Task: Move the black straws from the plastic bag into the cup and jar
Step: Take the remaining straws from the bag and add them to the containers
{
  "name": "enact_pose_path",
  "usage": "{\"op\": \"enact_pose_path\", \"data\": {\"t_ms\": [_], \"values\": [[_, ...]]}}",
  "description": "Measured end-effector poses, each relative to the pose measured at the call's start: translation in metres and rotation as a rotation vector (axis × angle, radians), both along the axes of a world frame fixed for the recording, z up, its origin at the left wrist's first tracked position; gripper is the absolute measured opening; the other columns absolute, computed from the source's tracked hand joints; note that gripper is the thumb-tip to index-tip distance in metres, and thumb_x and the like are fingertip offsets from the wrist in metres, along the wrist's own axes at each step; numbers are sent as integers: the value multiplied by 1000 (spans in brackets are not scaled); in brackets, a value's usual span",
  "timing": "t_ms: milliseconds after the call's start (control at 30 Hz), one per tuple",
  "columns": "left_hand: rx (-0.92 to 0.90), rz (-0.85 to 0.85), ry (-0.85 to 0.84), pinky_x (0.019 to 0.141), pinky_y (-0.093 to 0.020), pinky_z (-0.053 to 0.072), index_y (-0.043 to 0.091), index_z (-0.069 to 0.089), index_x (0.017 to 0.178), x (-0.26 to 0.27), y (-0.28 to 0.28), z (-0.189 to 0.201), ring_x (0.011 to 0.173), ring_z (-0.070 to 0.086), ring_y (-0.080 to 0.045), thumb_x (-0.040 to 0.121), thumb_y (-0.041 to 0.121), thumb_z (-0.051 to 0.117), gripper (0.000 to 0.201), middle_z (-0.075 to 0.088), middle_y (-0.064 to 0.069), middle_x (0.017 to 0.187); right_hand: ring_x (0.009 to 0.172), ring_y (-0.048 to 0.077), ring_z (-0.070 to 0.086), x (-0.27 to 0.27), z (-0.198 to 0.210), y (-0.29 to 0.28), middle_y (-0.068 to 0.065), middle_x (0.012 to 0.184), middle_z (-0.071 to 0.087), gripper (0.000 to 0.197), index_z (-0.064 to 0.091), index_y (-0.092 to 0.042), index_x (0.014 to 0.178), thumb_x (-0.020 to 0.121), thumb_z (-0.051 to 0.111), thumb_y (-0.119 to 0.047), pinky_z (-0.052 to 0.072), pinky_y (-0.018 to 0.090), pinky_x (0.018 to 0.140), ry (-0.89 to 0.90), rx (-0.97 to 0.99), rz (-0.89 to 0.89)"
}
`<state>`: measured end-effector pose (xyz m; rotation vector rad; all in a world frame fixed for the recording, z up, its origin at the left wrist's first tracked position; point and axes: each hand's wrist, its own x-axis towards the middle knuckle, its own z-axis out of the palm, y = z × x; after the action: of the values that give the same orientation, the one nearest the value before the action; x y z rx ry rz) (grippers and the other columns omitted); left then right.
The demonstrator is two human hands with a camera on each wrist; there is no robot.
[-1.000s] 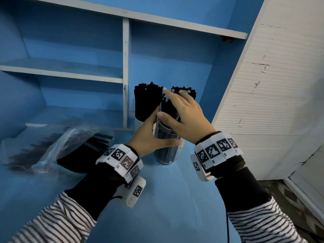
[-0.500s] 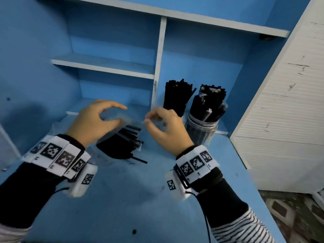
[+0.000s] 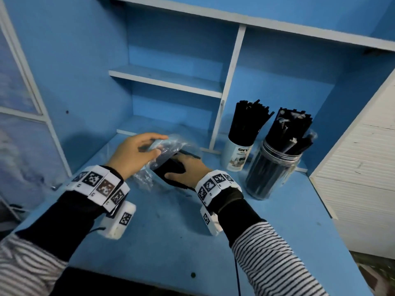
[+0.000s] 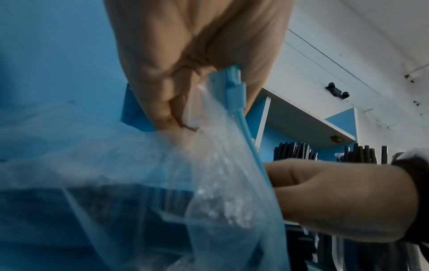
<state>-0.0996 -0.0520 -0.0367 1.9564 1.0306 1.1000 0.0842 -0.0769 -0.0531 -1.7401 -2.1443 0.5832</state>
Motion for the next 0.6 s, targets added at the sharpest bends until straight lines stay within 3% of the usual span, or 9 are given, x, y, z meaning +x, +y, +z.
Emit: {"op": "enact_pose_path", "data": {"t_ms": [100, 233, 367, 533, 600], "values": [[28, 41, 16, 90, -7, 39, 43, 65, 108, 1, -5, 3, 103, 52, 19, 87, 10, 68, 39, 61, 30, 112, 126, 26, 49, 0, -8, 7, 8, 137, 53, 59, 48, -20, 137, 85, 69, -35, 37, 31, 103, -26, 36, -28], [56, 84, -42, 91, -15, 44, 42, 66, 110, 4, -9, 6, 108, 56, 7, 88, 10, 66, 39, 63, 22, 117, 125, 28, 47, 1, -7, 9, 11, 136, 51, 55, 48, -24, 138, 86, 67, -25, 34, 31, 105, -43, 96, 11], [70, 89, -68, 95, -20, 46, 39, 69, 107, 8, -11, 7, 108, 59, 2, 89, 10, 65, 34, 64, 23, 116, 122, 31, 49, 1, -8, 9, 13, 132, 51, 56, 48, -28, 139, 87, 64, -17, 36, 34, 103, -56, 114, 53], [55, 112, -75, 89, -32, 53, 41, 69, 111, 8, -11, 8, 76, 60, -4, 89, 15, 67, 34, 67, 16, 116, 116, 26, 52, 3, -8, 8, 10, 124, 55, 45, 59, -25, 131, 88, 64, -12, 37, 27, 98, -56, 147, 78], [53, 118, -72, 86, -30, 51, 37, 69, 114, 7, -12, 7, 70, 58, -3, 89, 13, 67, 35, 70, 8, 112, 114, 25, 54, 4, -7, 8, 10, 123, 58, 43, 61, -21, 128, 87, 65, -10, 37, 24, 97, -35, 190, 67]]}}
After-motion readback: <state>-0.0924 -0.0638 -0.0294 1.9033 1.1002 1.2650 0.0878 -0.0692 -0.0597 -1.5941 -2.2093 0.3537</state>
